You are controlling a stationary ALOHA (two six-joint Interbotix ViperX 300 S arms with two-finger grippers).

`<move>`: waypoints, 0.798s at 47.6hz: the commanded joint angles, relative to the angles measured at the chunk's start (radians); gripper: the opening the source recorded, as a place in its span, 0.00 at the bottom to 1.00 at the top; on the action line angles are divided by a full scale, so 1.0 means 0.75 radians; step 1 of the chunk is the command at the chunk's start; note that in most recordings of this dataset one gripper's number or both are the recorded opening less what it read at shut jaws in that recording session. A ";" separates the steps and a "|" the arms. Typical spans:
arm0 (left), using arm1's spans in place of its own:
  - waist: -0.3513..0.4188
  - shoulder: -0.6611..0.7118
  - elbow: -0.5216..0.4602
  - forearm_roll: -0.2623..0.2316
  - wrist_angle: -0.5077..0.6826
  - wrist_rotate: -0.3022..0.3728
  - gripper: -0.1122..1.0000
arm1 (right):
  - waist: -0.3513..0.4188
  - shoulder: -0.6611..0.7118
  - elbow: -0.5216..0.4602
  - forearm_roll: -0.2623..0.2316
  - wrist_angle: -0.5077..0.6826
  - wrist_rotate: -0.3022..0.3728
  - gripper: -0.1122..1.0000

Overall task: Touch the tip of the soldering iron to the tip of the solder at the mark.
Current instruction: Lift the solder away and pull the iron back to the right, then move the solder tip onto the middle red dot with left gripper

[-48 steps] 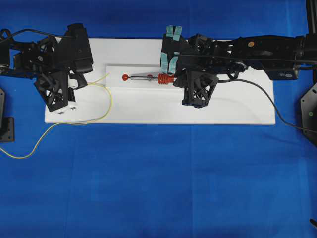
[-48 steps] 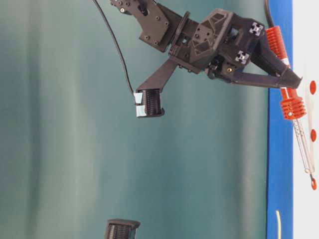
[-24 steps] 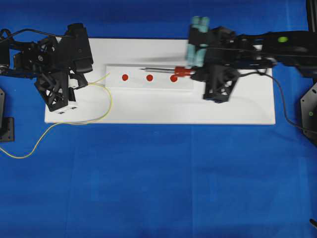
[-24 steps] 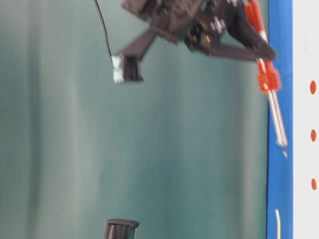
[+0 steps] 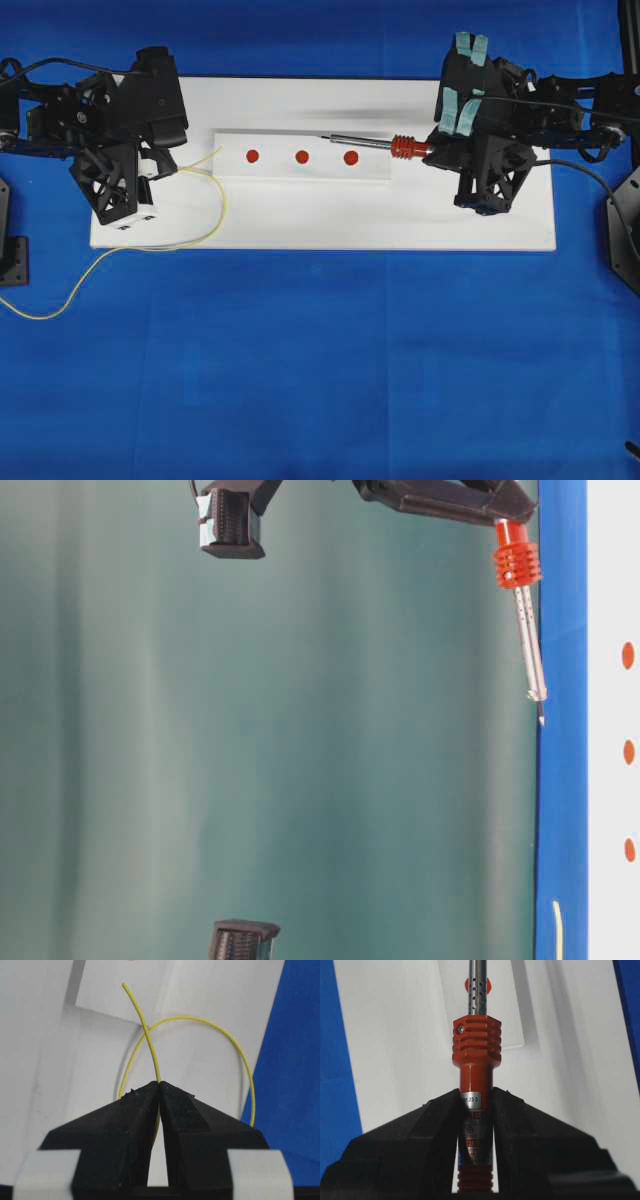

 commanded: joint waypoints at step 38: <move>-0.061 0.407 -0.399 0.004 -0.006 0.051 0.13 | -0.002 -0.020 -0.008 -0.012 -0.008 -0.002 0.16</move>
